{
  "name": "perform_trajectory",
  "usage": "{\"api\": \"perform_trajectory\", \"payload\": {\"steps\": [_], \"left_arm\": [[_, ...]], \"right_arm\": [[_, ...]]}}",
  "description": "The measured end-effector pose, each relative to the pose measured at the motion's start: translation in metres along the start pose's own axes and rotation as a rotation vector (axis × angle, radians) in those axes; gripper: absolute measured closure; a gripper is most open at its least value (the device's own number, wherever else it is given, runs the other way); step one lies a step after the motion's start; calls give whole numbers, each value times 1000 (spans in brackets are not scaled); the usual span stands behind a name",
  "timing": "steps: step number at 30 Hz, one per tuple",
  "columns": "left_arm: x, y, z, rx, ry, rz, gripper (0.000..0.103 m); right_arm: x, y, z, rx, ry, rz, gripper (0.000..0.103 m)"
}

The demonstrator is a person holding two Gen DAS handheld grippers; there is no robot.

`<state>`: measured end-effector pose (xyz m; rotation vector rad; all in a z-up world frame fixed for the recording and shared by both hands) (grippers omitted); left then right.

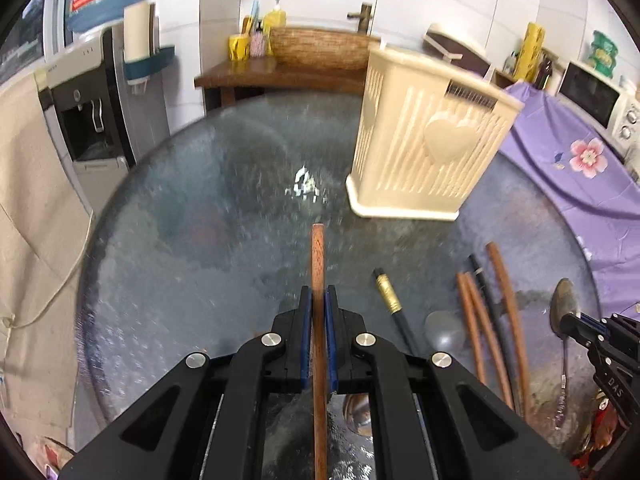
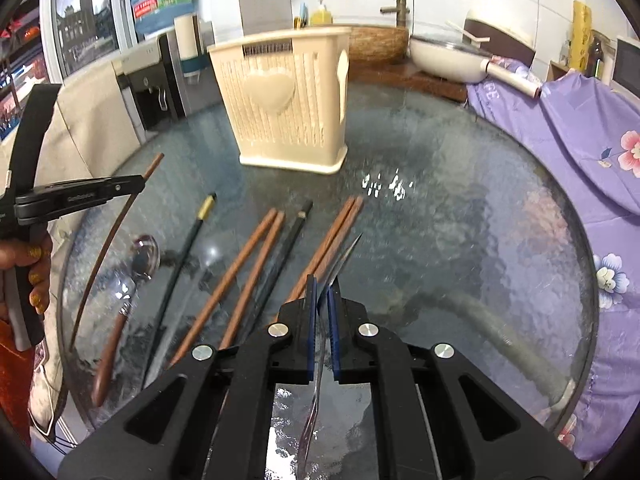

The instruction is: Organize utensils

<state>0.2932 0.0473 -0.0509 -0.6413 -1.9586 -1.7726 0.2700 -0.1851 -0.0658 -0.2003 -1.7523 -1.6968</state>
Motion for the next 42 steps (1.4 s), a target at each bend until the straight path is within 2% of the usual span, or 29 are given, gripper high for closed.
{"api": "perform_trajectory", "payload": {"steps": [9,13,19,22,24,25,26,27,29,33,35,42], "left_arm": [[58,36,-7,14,-57,-149,96],[76,43,-12,13,-72,-193,96],[79,44,-13,8,-70,-198,96],[75,39,-13,9,-69,-188,96],[75,39,-12,14,-72,-186,96],[75,39,-12,15,-72,-188,96],[77,40,-11,15,-72,-192,96],[77,40,-11,15,-72,-194,96],[82,43,-11,12,-72,-204,96],[87,46,-12,6,-72,-219,96],[87,46,-12,5,-71,-220,96],[87,46,-14,0,-74,-218,96]], "right_arm": [[34,19,0,-12,38,-84,99],[47,25,1,-5,37,-118,100],[41,21,-1,-1,29,-97,100],[31,15,1,41,4,-74,98],[23,11,4,60,6,-39,81],[20,9,4,56,7,-37,55],[18,7,3,48,12,-39,32],[16,6,3,40,17,-41,32],[6,0,4,49,19,0,44],[-21,-15,5,69,14,86,45],[-30,-18,4,64,6,104,50],[-48,-21,3,41,-2,141,54]]}}
Point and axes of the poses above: each gripper's, at about its wrist camera, not at the fingertips, and x roughly against the way its jaws point, z to its left, y to its top, the point moved 5 cm from there along -x, roughly the way its jaws point, and after that the axes turned 11 degrees about -z, right-handed, at the moved point
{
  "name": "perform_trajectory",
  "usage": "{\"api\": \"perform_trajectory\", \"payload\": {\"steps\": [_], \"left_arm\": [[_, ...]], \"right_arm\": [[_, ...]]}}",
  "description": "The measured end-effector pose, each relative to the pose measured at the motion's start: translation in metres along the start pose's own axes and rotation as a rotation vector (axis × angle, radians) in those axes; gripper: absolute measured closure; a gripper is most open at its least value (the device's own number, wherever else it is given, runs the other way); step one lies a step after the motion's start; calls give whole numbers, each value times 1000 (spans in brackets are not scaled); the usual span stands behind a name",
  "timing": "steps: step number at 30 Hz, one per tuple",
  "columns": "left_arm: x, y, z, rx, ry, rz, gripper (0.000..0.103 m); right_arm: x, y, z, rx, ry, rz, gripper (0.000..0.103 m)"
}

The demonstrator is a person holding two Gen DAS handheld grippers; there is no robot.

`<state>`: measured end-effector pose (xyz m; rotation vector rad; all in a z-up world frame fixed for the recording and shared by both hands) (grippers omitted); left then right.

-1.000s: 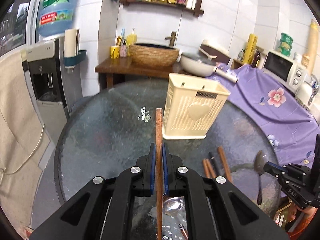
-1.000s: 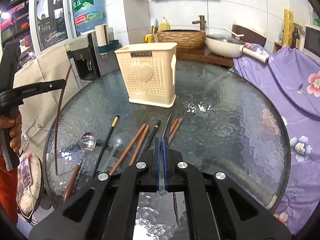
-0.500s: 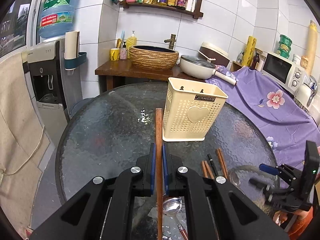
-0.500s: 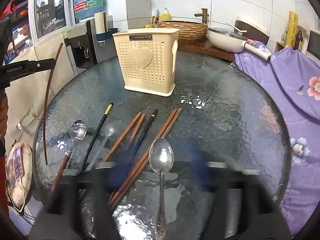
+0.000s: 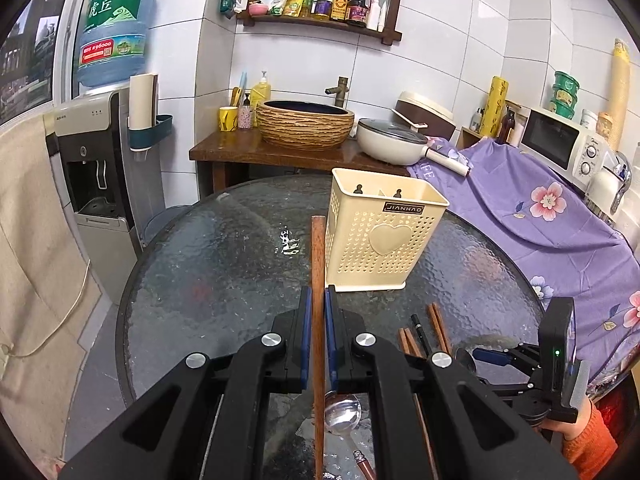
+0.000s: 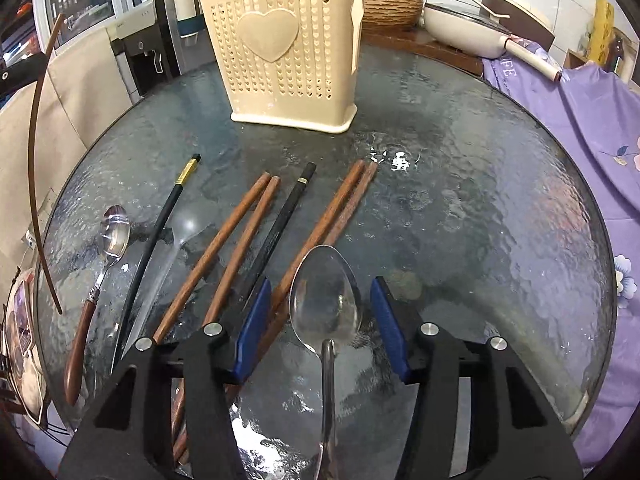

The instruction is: Organize utensils

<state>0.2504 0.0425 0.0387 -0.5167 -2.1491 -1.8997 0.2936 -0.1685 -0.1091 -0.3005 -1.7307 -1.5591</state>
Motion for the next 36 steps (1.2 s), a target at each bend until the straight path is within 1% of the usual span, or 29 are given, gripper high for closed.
{"api": "perform_trajectory", "payload": {"steps": [2,7,11,16,19,24,29,36], "left_arm": [[0,0,0,2,0,0,96],[0,0,0,0,1,0,96],[0,1,0,1,1,-4,96],[5,5,-1,-2,-2,-23,96],[9,7,-3,-6,-5,-34,96],[11,8,-5,-6,-8,-41,96],[15,7,-5,-8,-9,-46,96],[18,11,-6,-17,-8,-54,96]], "right_arm": [[-3,0,0,-11,6,13,66],[-2,-3,3,-12,12,6,67],[9,3,5,-12,23,-33,67],[34,18,6,-7,22,-118,67],[59,29,4,-9,25,-196,67],[97,46,4,6,13,-288,67],[110,51,4,6,19,-307,68],[111,53,7,17,21,-308,68]]}}
Point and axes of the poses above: each gripper's, at about its wrist camera, not at the fingertips, and x roughly against the way its jaws point, z to its left, y to its top, the point moved 5 cm from there along -x, roughly the way its jaws point, and after that the axes turned 11 degrees about -z, right-handed, at the moved point
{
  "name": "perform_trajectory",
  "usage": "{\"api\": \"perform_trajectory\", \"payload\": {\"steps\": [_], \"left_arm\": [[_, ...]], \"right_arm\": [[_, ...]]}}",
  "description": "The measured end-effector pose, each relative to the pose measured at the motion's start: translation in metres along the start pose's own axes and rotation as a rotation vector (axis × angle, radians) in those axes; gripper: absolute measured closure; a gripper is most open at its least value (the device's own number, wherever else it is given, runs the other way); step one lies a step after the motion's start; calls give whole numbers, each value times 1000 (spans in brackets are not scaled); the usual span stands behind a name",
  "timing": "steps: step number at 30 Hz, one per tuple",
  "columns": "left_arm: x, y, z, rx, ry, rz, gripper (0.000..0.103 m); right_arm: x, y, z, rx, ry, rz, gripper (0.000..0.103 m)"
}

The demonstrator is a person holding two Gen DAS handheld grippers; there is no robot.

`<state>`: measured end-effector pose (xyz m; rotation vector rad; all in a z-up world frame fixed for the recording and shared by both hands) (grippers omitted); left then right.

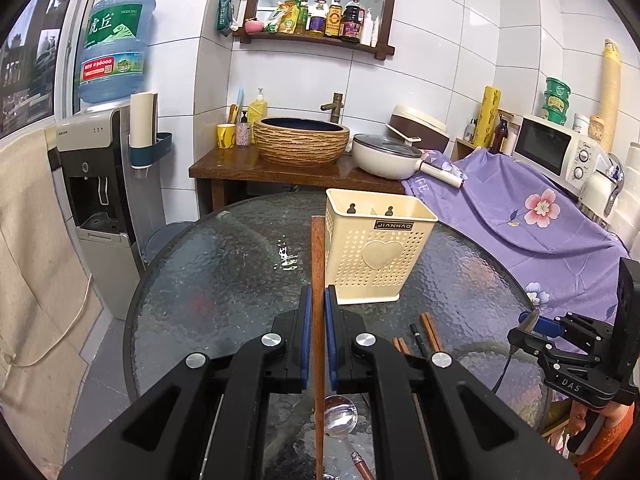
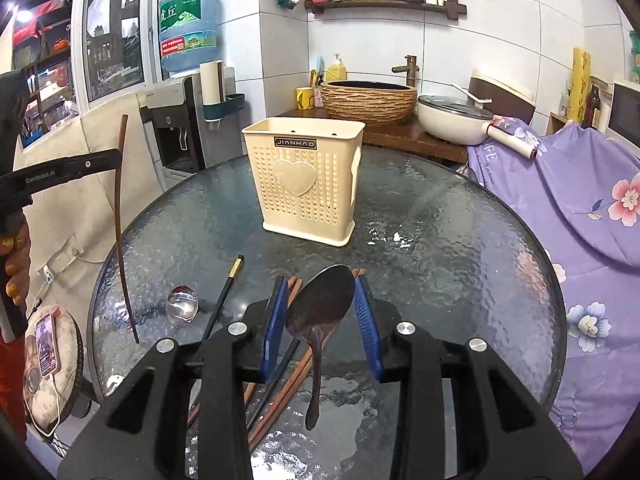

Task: Organize utensils
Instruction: 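Carry the chopstick in left gripper while right gripper carries spoon over the basket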

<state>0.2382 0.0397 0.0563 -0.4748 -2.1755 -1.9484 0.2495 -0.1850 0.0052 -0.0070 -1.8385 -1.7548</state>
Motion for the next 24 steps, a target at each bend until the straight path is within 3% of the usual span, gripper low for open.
{"api": "perform_trajectory", "payload": {"steps": [24], "left_arm": [[2,23,-2,-16,-23,-43,96]], "right_arm": [[1,27,-4,-5,33,-27,69]]}}
Point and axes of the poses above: each gripper's, at about its wrist camera, not at the fingertips, and x roughly against the way its jaws point, z to its left, y to its top, the point moved 5 cm from there along -x, roughly the way its jaws point, and after that the axes turned 11 degrees about -z, right-handed, at the moved point
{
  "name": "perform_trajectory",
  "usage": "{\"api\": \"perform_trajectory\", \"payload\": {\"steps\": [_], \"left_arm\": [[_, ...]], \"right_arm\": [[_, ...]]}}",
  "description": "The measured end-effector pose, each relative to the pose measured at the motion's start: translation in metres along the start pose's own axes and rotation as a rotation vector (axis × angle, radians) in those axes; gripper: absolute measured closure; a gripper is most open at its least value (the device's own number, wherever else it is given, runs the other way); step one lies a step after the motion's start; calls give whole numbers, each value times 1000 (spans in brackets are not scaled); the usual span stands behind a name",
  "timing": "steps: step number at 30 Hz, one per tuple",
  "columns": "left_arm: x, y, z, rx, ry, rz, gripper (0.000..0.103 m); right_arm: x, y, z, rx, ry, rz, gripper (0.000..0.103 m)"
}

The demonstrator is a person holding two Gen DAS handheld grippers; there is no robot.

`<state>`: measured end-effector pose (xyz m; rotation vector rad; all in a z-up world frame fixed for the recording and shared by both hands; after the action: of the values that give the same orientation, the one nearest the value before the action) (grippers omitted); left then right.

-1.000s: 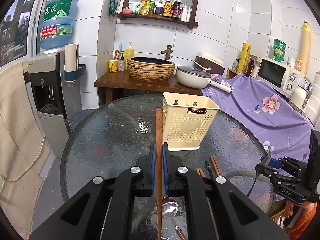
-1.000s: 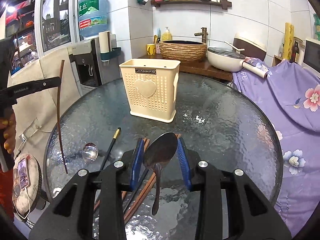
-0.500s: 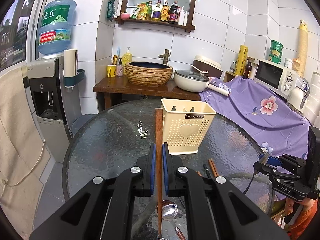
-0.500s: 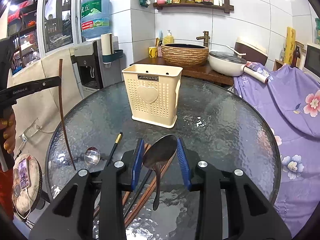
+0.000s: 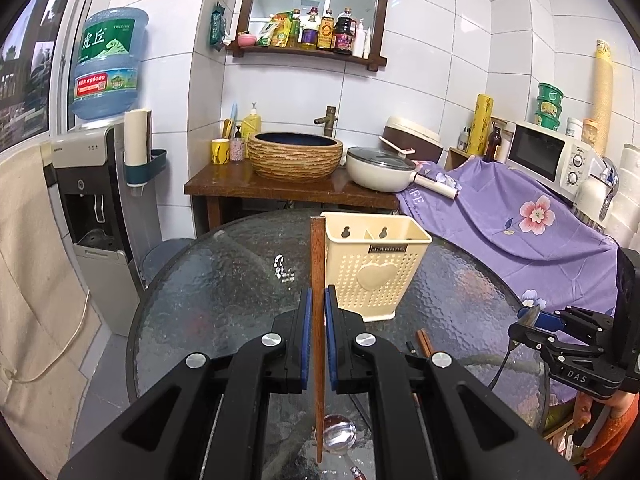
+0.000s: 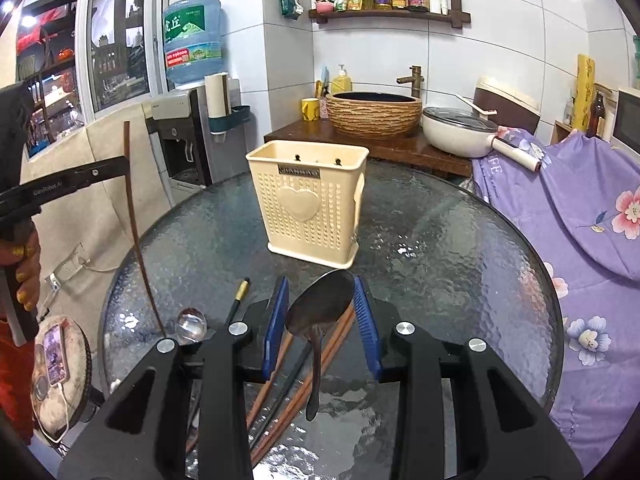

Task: Organize utensils
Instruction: 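Carry the chopstick in left gripper while right gripper carries spoon over the basket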

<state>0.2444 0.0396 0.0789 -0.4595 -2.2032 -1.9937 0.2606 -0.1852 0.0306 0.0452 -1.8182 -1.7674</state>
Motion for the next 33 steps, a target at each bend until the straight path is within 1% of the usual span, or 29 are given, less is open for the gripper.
{"api": "perform_trajectory", "payload": {"steps": [3,6,9,11,14,16,18,21,22,25,27,30,33], "left_arm": [[-2,13,-1,4,-17,-15,96],[-6,29,-4,-1,-33,-37,96],[-13,57,-10,6,-72,-65,96],[-22,76,-14,1,-78,-78,96],[-39,109,-18,-4,-54,-108,96],[-52,132,-19,28,-64,-121,96],[-61,150,-22,38,-57,-143,96],[-79,178,-26,55,-52,-178,96],[-87,186,-28,53,-41,-193,96],[-106,186,-32,38,-14,-201,96],[-120,175,-33,40,-12,-190,96],[-138,151,-29,59,-13,-157,96],[-153,122,-24,55,2,-131,96]], "right_arm": [[-1,13,3,8,11,-19,69],[-5,33,7,14,38,-45,69],[-13,64,12,35,57,-87,69],[-23,87,12,31,66,-107,69],[-38,124,10,53,29,-155,69],[-51,150,6,28,24,-176,69],[-64,180,0,10,2,-207,69],[-84,210,-6,12,-46,-236,69],[-91,215,-7,17,-54,-240,69],[-112,214,-8,20,-70,-231,69],[-129,203,-12,11,-81,-211,69],[-148,181,-16,6,-91,-178,69],[-165,153,-22,2,-105,-141,69]]}}
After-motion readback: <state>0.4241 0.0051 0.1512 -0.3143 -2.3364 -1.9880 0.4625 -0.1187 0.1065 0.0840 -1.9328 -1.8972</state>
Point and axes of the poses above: each gripper's, at about its wrist camera, not at the fingertips, and x roughly against the way its jaws point, z to its left, y to its top, the point moved 5 cm from there along -x, roughly the way its jaws point, and after that the axes turned 11 degrees about -z, right-handed, at the moved point
